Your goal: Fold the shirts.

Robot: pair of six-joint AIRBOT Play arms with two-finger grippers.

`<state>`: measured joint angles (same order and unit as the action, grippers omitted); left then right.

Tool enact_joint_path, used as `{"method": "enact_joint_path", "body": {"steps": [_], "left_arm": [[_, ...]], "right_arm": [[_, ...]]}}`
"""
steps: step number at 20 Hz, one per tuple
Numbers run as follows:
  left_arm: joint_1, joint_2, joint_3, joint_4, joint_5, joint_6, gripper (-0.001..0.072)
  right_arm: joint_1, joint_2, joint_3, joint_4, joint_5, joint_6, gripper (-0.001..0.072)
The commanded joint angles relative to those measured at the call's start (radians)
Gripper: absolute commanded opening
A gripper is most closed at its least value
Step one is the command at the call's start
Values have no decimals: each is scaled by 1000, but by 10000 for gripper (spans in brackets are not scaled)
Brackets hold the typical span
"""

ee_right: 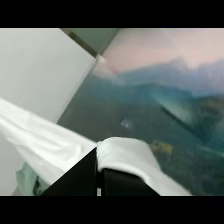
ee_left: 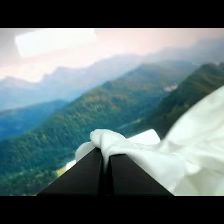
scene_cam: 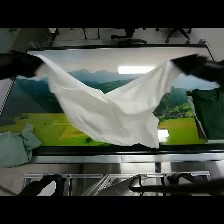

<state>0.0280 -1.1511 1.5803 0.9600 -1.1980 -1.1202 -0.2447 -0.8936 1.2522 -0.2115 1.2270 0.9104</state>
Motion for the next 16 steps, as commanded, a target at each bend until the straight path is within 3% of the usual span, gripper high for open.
{"method": "enact_joint_path", "body": {"steps": [1,3,5,6,7,8,13,14,15,16], "left_arm": [[-103,-290,-103,18,119,13,17],[-111,-464,-73,14,119,2,18],[-110,-587,12,14,58,-65,46],[-110,-624,58,14,18,-82,314],[-110,-653,116,14,-34,-103,683],[-107,-671,175,14,-87,-131,707],[-73,-629,340,15,-406,-309,707],[-78,-605,319,14,-456,-340,707],[-91,-565,264,15,-478,-359,707],[-111,-521,192,15,-474,-365,706]], "right_arm": [[91,-235,-103,-121,-112,-29,18],[84,-364,-101,-116,-159,-44,18],[64,-446,-98,-72,-180,-79,20],[47,-466,-97,-53,-180,-101,65],[26,-473,-90,-48,-179,-130,277],[-3,-468,-79,-50,-174,-146,404],[-209,-405,-24,-101,-27,-161,416],[-243,-397,-24,-117,-8,-150,458],[-264,-397,-25,-138,11,-135,545],[-277,-398,-26,-168,41,-135,555]]}}
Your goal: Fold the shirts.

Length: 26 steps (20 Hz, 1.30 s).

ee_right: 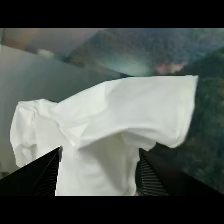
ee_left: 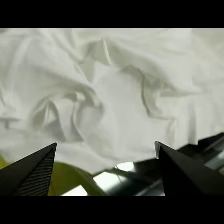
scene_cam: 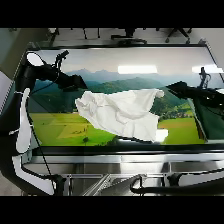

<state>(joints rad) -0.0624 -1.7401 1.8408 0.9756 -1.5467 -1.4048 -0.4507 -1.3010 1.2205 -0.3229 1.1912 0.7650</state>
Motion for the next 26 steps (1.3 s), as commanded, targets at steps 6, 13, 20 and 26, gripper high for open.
{"method": "enact_joint_path", "body": {"steps": [6,13,20,26], "left_arm": [[-288,336,-706,-18,247,-125,707],[-591,264,-1009,-252,754,-133,706],[-603,75,-779,-277,840,-129,459],[-531,68,-660,-97,684,-129,20]], "right_arm": [[28,10,-16,-172,201,36,554],[276,-54,-39,-171,92,36,554],[356,-85,-39,-159,8,35,493],[356,-82,-21,-93,-20,35,17]]}}
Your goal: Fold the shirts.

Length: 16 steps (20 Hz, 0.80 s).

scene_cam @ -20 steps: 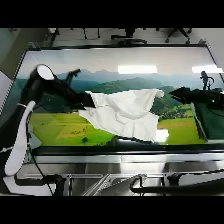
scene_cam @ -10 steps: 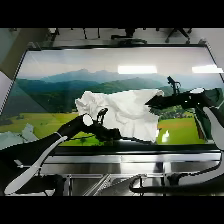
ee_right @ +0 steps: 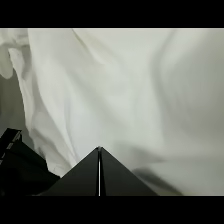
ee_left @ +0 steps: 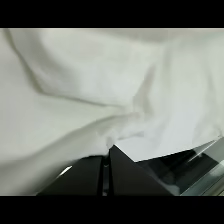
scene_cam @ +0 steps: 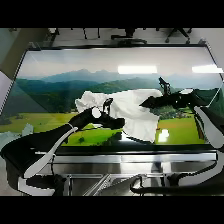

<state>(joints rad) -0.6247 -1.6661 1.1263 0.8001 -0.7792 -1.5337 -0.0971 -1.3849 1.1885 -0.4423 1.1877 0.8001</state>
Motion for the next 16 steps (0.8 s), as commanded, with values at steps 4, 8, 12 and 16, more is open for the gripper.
{"method": "enact_joint_path", "body": {"steps": [4,8,12,16], "left_arm": [[88,47,38,259,-282,-3,19],[201,193,-89,344,-310,-11,19],[290,272,-173,330,-306,18,19],[305,277,-179,330,-295,26,19]], "right_arm": [[-67,57,15,-11,48,-14,384],[-151,128,4,-214,146,133,401],[-30,131,-107,-202,141,196,640],[180,130,-142,-152,83,225,640]]}}
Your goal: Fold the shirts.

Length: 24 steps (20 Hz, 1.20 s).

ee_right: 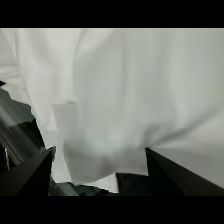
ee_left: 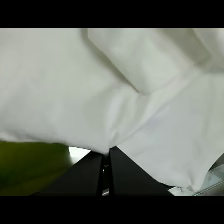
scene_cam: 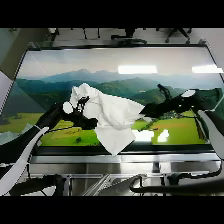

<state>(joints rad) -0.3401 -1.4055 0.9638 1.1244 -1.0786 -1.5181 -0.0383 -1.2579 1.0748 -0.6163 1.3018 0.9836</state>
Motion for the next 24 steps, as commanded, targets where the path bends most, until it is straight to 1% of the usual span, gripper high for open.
{"method": "enact_joint_path", "body": {"steps": [1,2,3,4,5,6,7,9,10,13,14,15,16,17,18,20,24], "left_arm": [[21,16,-16,6,9,11,19],[20,16,-16,6,11,17,19],[20,16,-16,6,8,19,19],[20,16,-16,6,8,27,19],[20,16,-16,6,8,36,19],[22,16,-16,10,8,37,19],[28,16,-16,10,8,37,19],[54,24,-16,12,-3,38,19],[79,39,-16,11,-14,47,18],[167,137,-16,10,-21,55,18],[198,179,-16,10,-23,56,18],[226,212,-16,11,-40,69,18],[254,238,-16,11,-75,81,18],[279,255,-16,10,-110,86,18],[297,265,-16,10,-137,105,18],[305,270,-16,8,-180,124,17],[229,229,-16,9,-166,127,18]], "right_arm": [[166,3,-28,26,-74,45,640],[200,2,-28,22,-132,45,637],[222,0,-28,23,-183,45,540],[234,-3,-28,24,-230,45,398],[235,-5,-28,27,-258,45,298],[232,-5,-27,26,-270,45,124],[225,-1,-27,27,-270,45,16],[201,26,-21,56,-250,45,17],[175,50,-11,112,-225,37,17],[26,143,56,378,-133,-24,17],[-32,178,73,446,-132,-37,17],[-84,209,76,468,-149,-41,17],[-133,236,76,452,-164,-29,17],[-169,249,75,414,-163,13,18],[-194,254,74,355,-144,64,17],[-195,254,58,242,-108,122,18],[-135,248,-50,226,-90,127,18]]}}
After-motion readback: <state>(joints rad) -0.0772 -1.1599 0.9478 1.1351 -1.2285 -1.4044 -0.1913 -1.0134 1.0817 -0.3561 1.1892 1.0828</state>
